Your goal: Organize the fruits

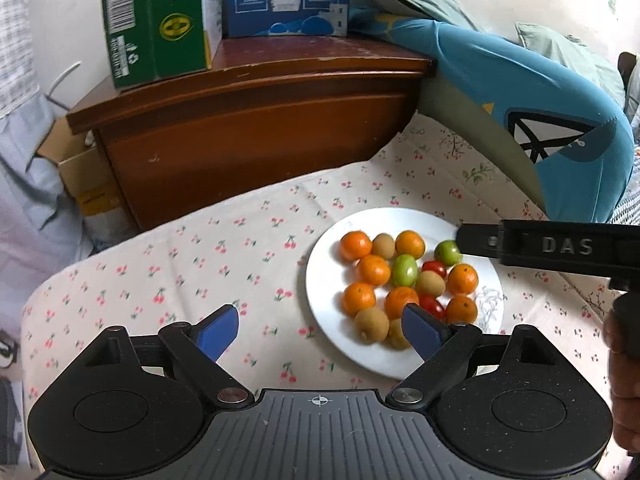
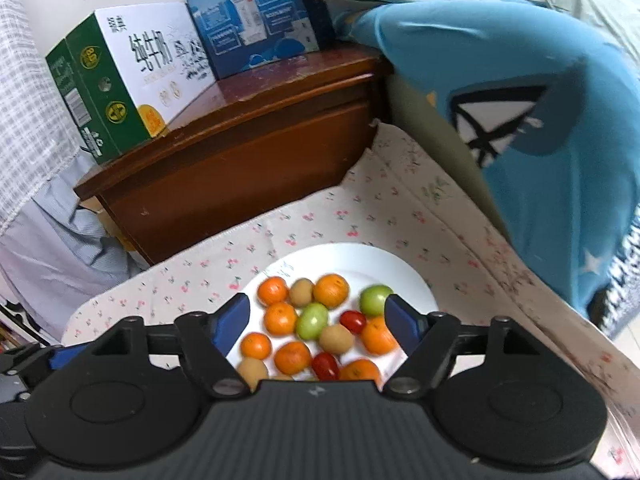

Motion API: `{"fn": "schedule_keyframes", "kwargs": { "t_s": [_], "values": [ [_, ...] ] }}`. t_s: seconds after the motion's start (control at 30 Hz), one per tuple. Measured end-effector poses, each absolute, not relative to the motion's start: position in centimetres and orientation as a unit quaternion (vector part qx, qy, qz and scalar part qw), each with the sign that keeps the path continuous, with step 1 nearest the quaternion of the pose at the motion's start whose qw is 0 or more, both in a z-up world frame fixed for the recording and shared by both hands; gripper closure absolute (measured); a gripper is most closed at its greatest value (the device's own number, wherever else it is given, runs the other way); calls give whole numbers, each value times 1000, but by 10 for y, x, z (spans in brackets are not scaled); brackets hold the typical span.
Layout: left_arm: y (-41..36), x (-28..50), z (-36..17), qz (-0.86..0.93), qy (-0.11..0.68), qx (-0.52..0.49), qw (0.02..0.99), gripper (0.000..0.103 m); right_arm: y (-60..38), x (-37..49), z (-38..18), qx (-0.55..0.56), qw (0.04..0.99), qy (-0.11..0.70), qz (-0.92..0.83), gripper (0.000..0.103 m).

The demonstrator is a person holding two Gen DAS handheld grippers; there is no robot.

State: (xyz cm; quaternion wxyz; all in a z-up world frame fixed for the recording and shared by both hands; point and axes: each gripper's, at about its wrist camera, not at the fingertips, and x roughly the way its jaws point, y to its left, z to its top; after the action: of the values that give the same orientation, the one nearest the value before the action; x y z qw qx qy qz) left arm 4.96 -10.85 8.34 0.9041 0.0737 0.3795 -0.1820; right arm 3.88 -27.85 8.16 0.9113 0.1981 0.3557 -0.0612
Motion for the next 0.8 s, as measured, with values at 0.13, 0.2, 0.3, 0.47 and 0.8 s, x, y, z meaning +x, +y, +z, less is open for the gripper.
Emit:
{"fn": "schedule_keyframes", "kwargs": {
  "t_s": [0.13,0.2,0.3,0.47,0.8],
  "values": [
    [-101,44,82,-169,390,70,902,11,-276,28,83,189,907,369,-73,27],
    [-98,43,80,-164,398,67,900,11,-274,23,84,187,904,375,-78,26],
    [-96,42,80,-154,405,65,899,11,-272,18,83,185,898,390,-87,23],
    [-96,39,83,-142,410,69,898,10,-270,9,82,186,887,410,-105,21],
    [-102,41,79,-130,424,79,893,8,-266,4,75,176,872,440,-123,17]
  ]
}}
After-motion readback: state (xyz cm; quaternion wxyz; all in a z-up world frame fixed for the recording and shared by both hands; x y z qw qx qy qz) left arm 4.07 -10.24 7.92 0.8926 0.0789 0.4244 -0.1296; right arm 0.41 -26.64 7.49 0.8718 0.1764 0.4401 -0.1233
